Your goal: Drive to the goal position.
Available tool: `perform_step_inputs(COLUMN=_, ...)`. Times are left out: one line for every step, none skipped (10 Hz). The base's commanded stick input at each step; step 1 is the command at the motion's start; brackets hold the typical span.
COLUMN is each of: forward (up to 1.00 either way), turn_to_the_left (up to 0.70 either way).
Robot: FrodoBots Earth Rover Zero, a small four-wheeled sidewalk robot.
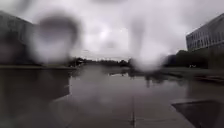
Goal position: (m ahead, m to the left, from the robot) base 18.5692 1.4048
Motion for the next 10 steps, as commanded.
perform_step_inputs(forward=0.70, turn_to_the_left=0.00)
perform_step_inputs(forward=0.70, turn_to_the_left=0.00)
perform_step_inputs(forward=0.70, turn_to_the_left=0.00)
perform_step_inputs(forward=0.70, turn_to_the_left=0.00)
perform_step_inputs(forward=0.70, turn_to_the_left=0.00)
perform_step_inputs(forward=0.70, turn_to_the_left=0.00)
perform_step_inputs(forward=0.70, turn_to_the_left=0.00)
perform_step_inputs(forward=0.70, turn_to_the_left=0.00)
perform_step_inputs(forward=0.70, turn_to_the_left=0.00)
perform_step_inputs(forward=0.70, turn_to_the_left=0.00)
